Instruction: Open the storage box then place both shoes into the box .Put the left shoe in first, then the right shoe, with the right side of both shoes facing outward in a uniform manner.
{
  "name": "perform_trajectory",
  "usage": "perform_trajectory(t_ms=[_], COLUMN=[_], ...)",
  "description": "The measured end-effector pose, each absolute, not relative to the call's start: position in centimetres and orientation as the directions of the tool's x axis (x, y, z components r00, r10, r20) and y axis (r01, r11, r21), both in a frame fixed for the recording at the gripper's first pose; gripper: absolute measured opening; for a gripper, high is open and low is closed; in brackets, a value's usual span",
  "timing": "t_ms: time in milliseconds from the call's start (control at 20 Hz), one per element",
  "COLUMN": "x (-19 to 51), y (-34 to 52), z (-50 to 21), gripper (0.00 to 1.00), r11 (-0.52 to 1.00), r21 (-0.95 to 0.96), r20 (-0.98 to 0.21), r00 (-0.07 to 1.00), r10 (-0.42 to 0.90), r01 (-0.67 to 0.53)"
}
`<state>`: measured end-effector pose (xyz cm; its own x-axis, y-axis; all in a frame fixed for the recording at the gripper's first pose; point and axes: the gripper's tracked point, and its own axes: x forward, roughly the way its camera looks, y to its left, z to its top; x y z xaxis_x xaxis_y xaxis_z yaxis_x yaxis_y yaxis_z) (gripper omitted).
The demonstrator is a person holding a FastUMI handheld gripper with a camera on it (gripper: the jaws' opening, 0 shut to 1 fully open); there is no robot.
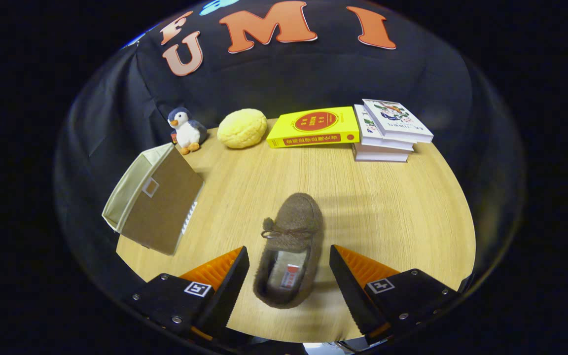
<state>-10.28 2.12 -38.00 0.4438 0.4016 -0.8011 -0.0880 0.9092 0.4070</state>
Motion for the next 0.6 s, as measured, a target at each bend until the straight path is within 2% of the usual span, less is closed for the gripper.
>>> perform_trajectory(t_ms=[150, 350, 550, 600], x=[-10.7, -9.4, -8.0, -7.9], y=[1.6, 2.0, 3.0, 3.3], z=[-41.9, -45.7, -47.7, -48.1], gripper=[0.96, 0.84, 0.62, 0.49], r11=[0.919, 0.926, 0.944, 0.945], r21=[0.381, 0.370, 0.321, 0.320], r20=[-0.828, -0.845, -0.858, -0.860], r00=[0.406, 0.388, 0.397, 0.397], r10=[0.387, 0.368, 0.325, 0.322], r01=[-0.100, -0.072, -0.077, -0.072])
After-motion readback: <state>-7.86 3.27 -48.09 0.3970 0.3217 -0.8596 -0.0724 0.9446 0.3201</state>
